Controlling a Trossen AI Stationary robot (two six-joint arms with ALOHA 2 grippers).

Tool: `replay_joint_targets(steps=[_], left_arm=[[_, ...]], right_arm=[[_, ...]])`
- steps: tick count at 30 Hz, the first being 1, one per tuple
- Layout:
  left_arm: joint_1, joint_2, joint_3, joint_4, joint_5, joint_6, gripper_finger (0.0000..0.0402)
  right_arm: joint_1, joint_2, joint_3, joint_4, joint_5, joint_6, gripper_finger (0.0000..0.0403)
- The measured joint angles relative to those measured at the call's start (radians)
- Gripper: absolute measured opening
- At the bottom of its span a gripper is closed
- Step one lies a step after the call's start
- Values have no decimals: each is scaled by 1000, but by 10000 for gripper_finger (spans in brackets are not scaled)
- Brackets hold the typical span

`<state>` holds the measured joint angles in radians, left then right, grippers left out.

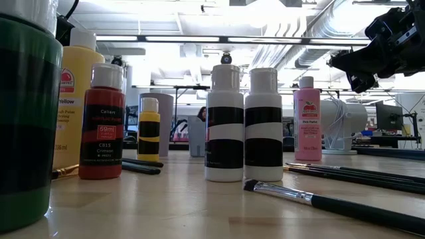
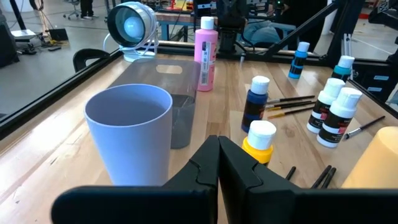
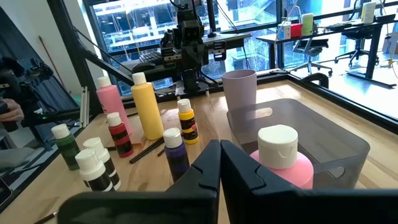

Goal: Pick & Place Paint Supplies
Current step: Put the big pink paint bottle into the gray bin

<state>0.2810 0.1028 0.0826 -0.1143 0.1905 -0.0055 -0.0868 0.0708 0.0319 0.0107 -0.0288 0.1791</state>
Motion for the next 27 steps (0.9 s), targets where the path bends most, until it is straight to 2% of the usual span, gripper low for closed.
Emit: replay_joint_targets(steps=[13,19,27], left_arm=[[0,0,0,5,0,0,0],[0,0,-1,5,0,0,0],[0,0,-1,6,0,0,0]], right_arm=[[0,0,0,1,1,0,2],[0,0,0,19,71,-50,2],[0,0,0,55,111,-46,2]])
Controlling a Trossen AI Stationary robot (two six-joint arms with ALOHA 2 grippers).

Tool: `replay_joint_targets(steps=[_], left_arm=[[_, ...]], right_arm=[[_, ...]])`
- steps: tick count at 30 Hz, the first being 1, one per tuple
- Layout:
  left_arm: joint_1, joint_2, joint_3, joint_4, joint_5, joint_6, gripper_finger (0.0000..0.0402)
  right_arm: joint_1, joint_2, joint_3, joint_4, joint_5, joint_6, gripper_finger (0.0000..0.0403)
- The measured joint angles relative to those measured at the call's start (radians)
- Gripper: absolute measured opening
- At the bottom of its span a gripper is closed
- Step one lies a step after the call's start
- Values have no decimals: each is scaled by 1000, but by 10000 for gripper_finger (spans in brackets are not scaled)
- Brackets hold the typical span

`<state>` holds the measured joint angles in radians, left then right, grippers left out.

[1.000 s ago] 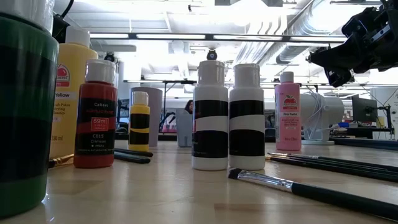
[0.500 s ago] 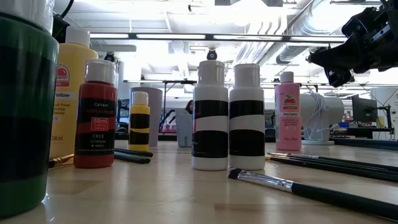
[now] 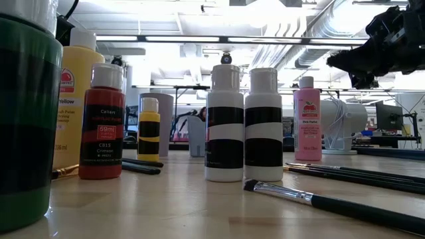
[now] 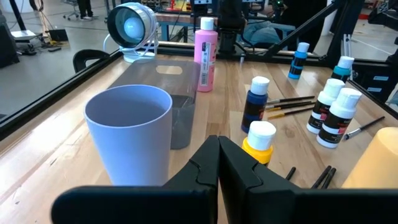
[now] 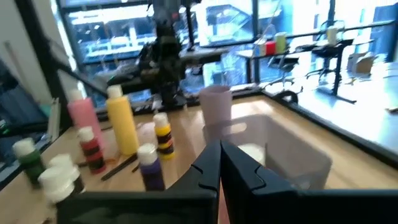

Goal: Pick & Place Paint Supplies
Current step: Put the big pink paint bottle into the gray bin

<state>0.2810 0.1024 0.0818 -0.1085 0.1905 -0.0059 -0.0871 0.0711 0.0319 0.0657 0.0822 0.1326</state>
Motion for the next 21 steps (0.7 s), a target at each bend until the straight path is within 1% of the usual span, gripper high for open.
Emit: replay_joint_targets(steps=[2,6,9,11,13,21], left_arm=[[0,0,0,0,0,0,0],[0,0,0,0,0,0,0],[0,0,0,0,0,0,0],[0,0,0,0,0,0,0],[0,0,0,0,0,0,0],[0,0,0,1,-11,0,0]], right_arm=[[0,0,0,29,25,1,2],[0,0,0,68,24,4,2],[0,0,1,96,32,51,2],[0,0,8,96,57,79,2],[0,0,11,97,70,80,2],[0,0,23,97,58,83,2]])
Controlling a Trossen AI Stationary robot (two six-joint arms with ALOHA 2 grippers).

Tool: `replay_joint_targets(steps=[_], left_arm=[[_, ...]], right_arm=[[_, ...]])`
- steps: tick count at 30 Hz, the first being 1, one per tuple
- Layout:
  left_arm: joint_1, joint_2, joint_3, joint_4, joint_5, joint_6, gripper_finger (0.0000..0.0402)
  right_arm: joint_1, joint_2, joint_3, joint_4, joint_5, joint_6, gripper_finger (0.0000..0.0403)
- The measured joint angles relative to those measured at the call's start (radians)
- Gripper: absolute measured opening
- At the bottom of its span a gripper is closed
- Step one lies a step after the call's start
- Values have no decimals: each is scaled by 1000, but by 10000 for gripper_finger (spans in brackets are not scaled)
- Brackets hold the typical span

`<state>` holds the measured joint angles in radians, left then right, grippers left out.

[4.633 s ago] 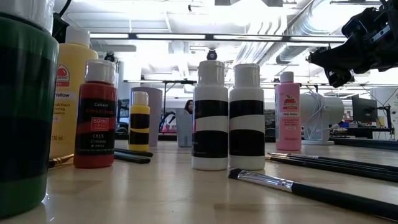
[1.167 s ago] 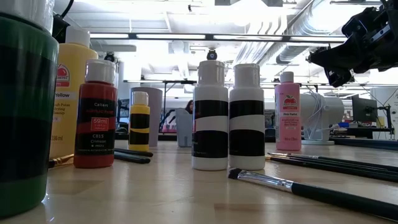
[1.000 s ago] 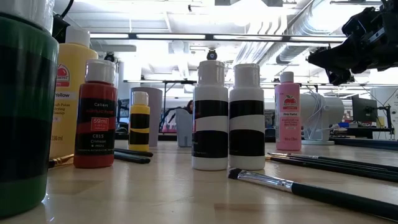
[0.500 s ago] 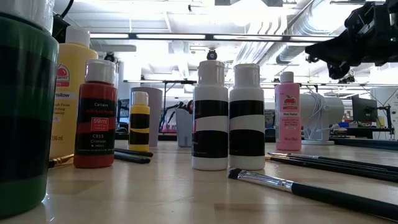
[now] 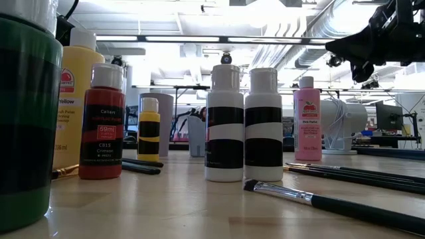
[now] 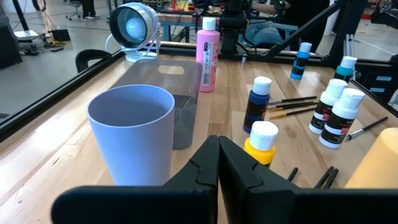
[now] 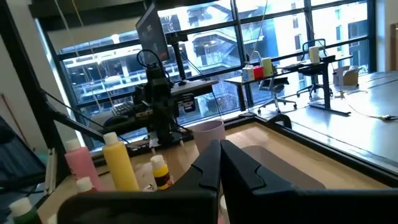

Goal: Pick & Place Paint Supplies
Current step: Put the big pink paint bottle into the gray bin

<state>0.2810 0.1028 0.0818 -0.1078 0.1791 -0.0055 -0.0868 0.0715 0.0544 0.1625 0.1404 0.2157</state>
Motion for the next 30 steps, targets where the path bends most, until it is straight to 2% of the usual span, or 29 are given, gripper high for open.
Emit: replay_joint_targets(steps=[7,21,25,30], left_arm=[[0,0,0,-1,-56,0,0],[0,0,0,-1,-63,0,0],[0,0,0,0,-63,0,0],[0,0,0,0,-63,0,0]], right_arm=[[0,101,152,-160,-5,-63,2],[0,513,402,-409,41,-81,2],[0,560,462,-424,40,-81,2],[0,571,534,-548,40,-81,2]])
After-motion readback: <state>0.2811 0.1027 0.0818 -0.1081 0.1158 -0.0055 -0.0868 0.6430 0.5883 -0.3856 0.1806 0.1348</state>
